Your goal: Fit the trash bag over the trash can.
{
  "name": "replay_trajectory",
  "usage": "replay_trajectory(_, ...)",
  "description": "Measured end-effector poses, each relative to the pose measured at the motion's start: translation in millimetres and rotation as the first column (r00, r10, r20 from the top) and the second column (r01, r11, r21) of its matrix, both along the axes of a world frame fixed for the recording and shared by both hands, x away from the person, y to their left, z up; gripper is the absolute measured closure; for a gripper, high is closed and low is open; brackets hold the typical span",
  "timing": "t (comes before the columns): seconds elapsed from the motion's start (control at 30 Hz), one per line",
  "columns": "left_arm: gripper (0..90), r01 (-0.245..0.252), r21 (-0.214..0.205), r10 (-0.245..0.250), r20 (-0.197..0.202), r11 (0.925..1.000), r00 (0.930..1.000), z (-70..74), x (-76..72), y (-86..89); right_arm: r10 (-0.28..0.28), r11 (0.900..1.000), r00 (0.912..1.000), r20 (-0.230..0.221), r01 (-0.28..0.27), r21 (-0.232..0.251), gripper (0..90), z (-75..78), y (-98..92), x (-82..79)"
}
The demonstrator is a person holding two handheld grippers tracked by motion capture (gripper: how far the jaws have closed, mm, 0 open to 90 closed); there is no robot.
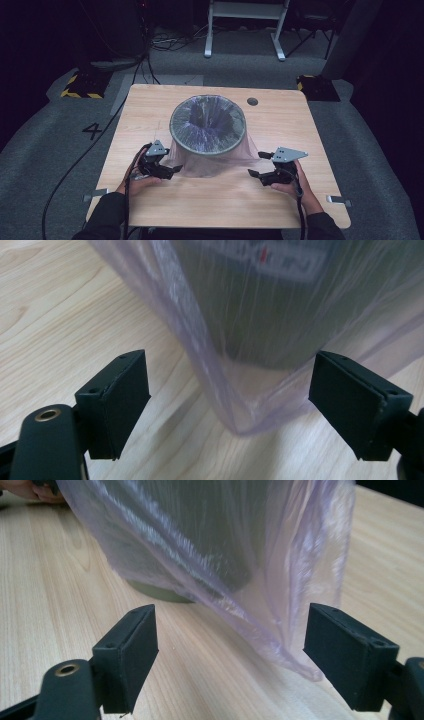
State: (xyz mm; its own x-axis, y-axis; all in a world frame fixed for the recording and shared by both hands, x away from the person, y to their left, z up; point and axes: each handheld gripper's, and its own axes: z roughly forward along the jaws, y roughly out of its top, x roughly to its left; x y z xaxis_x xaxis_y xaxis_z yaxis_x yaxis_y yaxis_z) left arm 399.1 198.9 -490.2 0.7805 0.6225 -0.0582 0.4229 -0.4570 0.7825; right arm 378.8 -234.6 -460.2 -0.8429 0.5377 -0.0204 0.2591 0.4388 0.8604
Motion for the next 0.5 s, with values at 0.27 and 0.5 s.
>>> replay_trajectory(0.27,15.2,0.080,0.023,-0.080,-0.016,0.9965,0.9967,-6.3,4.6,-17.1,-0.028,0.9995,0.9991,0.032,0.029,-0.012,22.3,11.4,-3.4,-1.7)
replay_trajectory(0.5,15.2,0.098,0.012,-0.097,-0.051,0.9951,0.9940,-7.6,13.0,-30.4,-0.058,0.9983,0.9961,0.066,0.057,0.010,22.0,26.6,-7.7,-1.0)
